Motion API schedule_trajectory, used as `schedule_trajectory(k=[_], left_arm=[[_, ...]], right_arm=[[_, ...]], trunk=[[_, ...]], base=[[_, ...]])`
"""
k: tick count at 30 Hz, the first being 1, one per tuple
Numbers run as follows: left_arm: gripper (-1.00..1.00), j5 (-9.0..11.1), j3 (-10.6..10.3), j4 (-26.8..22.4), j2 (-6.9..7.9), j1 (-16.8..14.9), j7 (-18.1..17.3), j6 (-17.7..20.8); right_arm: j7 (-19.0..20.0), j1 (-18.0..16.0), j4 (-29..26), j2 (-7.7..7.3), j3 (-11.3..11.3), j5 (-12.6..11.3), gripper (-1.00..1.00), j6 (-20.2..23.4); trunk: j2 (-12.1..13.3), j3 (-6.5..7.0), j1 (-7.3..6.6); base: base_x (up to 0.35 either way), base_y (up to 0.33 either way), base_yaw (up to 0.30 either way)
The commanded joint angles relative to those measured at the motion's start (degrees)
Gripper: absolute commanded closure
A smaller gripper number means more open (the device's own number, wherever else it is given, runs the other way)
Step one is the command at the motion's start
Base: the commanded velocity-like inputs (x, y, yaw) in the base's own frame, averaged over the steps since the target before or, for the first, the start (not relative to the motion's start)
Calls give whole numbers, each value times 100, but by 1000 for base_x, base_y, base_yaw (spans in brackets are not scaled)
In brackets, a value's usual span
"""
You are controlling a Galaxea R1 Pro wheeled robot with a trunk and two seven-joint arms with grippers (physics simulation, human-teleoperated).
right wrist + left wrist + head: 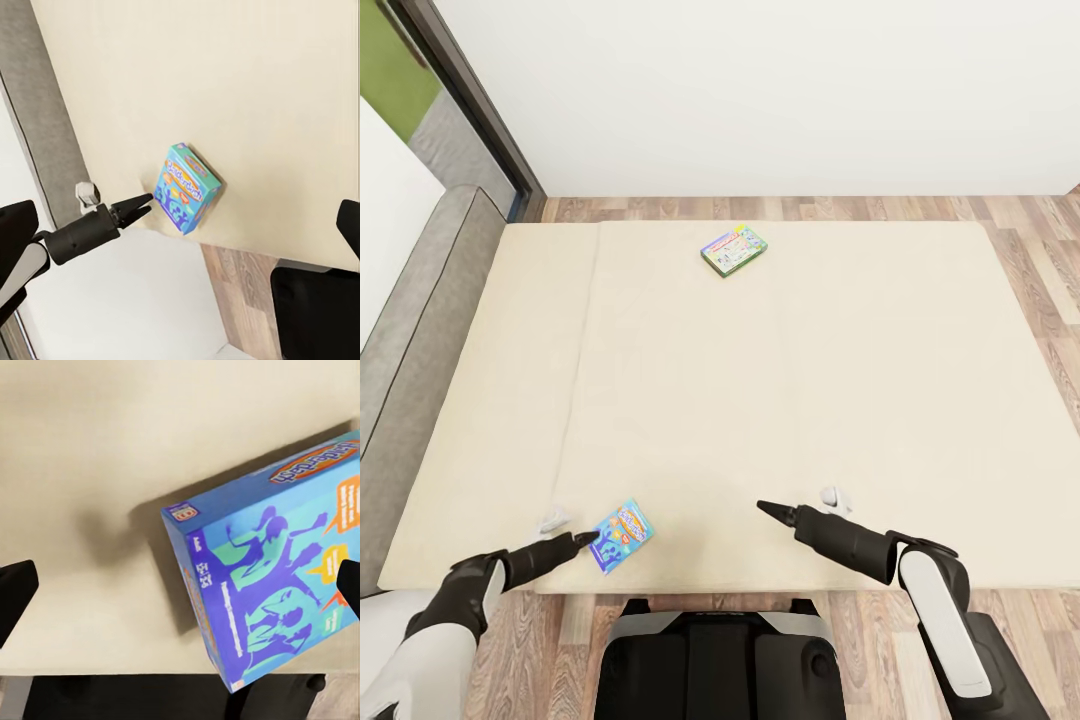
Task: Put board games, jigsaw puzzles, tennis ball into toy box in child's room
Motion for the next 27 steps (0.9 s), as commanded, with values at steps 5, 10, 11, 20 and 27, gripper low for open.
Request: schedule_trajectory(k=[5,10,11,20,27], left_arm=[[-100,-44,39,47,-20,-6,-66,39],[-100,-47,39,305,-22,-6,-71,37],[-100,-48,40,337,-21,-6,-72,37],[-100,-47,40,457,-19,-6,-148,35],[-100,-52,36,464,-19,-6,-397,37]], right_arm=[[72,-1,7,-8,-5,71,-100,16],[77,-1,7,-2,3,77,-100,12],[77,-1,7,-2,7,77,-100,12],[85,-1,-1,-1,24,78,-100,10],[91,-1,-2,-4,14,73,-100,20]], trunk=[[-9,-6,3],[-9,-12,3],[-9,-15,3],[-9,-57,3],[-9,-106,3]], base=[[0,0,0],[0,0,0],[0,0,0],[0,0,0],[0,0,0]])
